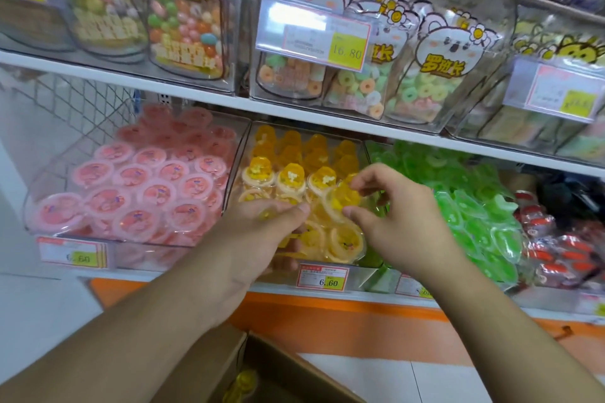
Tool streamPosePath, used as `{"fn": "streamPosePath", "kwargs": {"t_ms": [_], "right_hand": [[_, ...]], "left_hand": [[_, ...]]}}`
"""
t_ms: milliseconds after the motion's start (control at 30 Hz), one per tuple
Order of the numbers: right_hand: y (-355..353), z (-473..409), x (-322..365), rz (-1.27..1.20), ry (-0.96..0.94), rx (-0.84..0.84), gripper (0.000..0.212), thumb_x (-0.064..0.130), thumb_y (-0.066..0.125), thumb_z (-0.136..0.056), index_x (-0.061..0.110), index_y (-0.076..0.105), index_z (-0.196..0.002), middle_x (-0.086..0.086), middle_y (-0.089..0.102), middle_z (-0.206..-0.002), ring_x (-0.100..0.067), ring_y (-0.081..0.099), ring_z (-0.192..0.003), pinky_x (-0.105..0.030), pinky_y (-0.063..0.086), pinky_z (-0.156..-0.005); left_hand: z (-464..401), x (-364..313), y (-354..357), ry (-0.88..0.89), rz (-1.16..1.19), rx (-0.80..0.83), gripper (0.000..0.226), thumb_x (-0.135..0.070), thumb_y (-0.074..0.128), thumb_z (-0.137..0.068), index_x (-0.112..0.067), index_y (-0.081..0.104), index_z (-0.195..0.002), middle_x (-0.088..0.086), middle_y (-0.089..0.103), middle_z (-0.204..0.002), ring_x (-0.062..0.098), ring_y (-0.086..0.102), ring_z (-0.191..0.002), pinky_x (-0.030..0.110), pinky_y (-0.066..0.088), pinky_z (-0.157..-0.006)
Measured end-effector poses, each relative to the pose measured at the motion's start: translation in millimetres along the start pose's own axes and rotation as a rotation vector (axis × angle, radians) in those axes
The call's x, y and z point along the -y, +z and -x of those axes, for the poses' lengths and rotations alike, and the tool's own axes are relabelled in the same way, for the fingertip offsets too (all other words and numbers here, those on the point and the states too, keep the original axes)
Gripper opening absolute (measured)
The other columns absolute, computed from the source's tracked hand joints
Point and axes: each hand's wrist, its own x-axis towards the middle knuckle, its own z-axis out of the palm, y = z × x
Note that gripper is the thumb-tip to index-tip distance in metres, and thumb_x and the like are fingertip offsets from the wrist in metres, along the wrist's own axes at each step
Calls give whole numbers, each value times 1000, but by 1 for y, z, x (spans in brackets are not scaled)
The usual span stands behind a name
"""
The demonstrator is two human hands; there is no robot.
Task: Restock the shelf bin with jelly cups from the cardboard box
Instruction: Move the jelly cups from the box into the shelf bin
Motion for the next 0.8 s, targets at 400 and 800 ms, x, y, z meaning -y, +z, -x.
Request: {"fn": "streamPosePath", "kwargs": {"t_ms": [400, 800], "right_hand": [[8, -13, -32, 471, -53, 82, 27, 28, 78, -83, 22, 62, -104, -1, 68, -89, -29, 53, -111, -42, 50, -87], [-7, 1, -6, 48, -65, 40, 31, 16, 81, -86, 28, 68, -112, 14, 68, -114, -6, 60, -110, -23, 45, -95]], "left_hand": [[-1, -5, -9, -79, 71, 78, 25, 7, 59, -91, -1, 71, -112, 20, 68, -113, 25, 60, -88, 31, 47, -58], [5, -5, -15, -65, 238, 79, 36, 0, 72, -86, 1, 67, -122, 24, 71, -122, 36, 74, -106, 44, 64, -87]]}}
